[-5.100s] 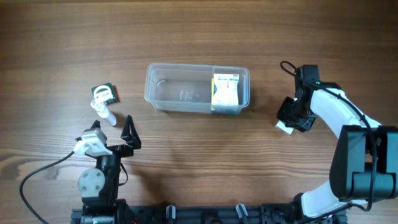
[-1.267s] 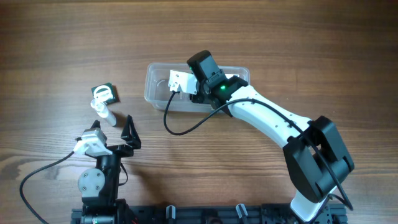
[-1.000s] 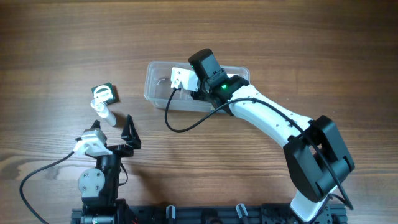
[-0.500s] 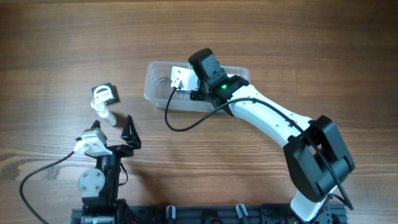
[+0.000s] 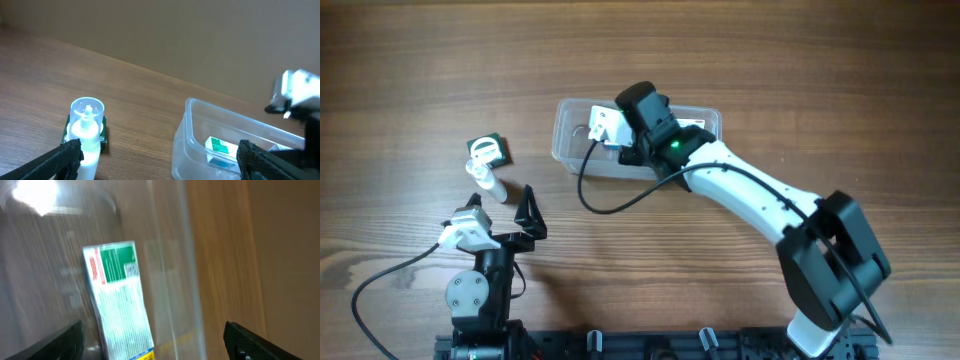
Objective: Pack container
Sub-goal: 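Open the right gripper and lift it back to the right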
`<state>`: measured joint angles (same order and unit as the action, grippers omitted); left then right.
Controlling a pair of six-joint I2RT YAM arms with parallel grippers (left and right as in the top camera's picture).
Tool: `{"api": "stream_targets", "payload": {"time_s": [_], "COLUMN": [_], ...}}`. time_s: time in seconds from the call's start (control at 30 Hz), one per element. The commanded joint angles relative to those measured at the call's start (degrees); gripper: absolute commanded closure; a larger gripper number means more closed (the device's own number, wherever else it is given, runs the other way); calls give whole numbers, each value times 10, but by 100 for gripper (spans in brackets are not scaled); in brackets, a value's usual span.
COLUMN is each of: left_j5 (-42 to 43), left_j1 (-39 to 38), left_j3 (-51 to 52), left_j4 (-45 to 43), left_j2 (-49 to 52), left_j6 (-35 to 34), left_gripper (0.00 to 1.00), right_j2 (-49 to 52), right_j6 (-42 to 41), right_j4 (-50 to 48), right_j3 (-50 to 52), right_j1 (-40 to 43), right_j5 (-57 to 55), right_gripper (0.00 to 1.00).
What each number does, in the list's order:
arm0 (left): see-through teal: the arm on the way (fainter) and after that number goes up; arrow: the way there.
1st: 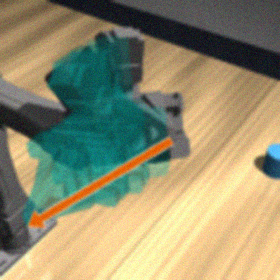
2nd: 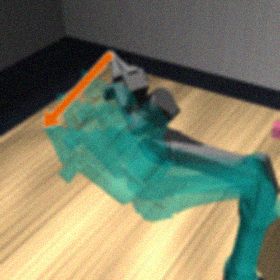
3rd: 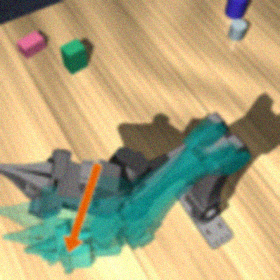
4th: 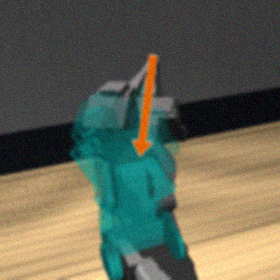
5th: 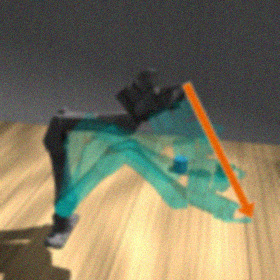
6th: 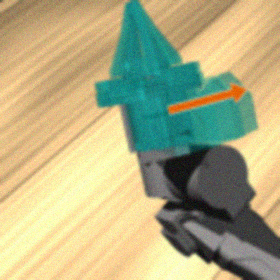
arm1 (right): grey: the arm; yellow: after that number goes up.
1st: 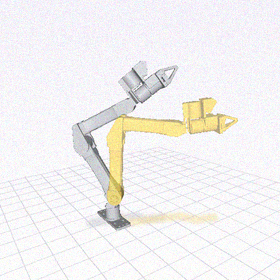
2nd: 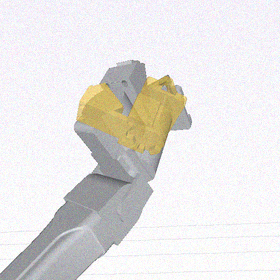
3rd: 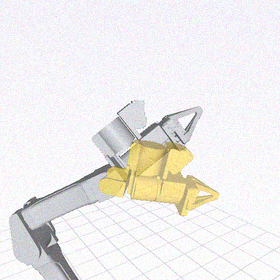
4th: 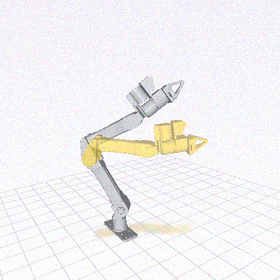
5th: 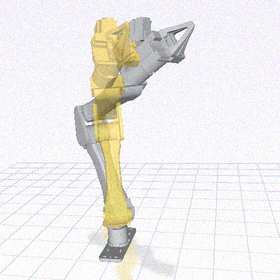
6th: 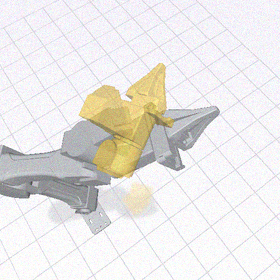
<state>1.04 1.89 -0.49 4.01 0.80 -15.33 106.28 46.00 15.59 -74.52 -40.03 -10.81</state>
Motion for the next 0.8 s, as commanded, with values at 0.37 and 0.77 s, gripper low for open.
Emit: {"api": "stream_targets", "payload": {"time_s": [0.37,0.77], "left_j5": [9,0], "left_j1": [2,2], "left_j3": [2,2], "left_j4": [3,3], "left_j2": [-3,-3], "left_j6": [-1,-1], "left_gripper": [0,0], "right_j2": [-295,-270], "right_j6": [-386,-567], "right_j4": [29,153], "right_j3": [-20,-19], "right_j1": [89,314], "right_j5": [-231,-253], "right_gripper": [0,0]}}
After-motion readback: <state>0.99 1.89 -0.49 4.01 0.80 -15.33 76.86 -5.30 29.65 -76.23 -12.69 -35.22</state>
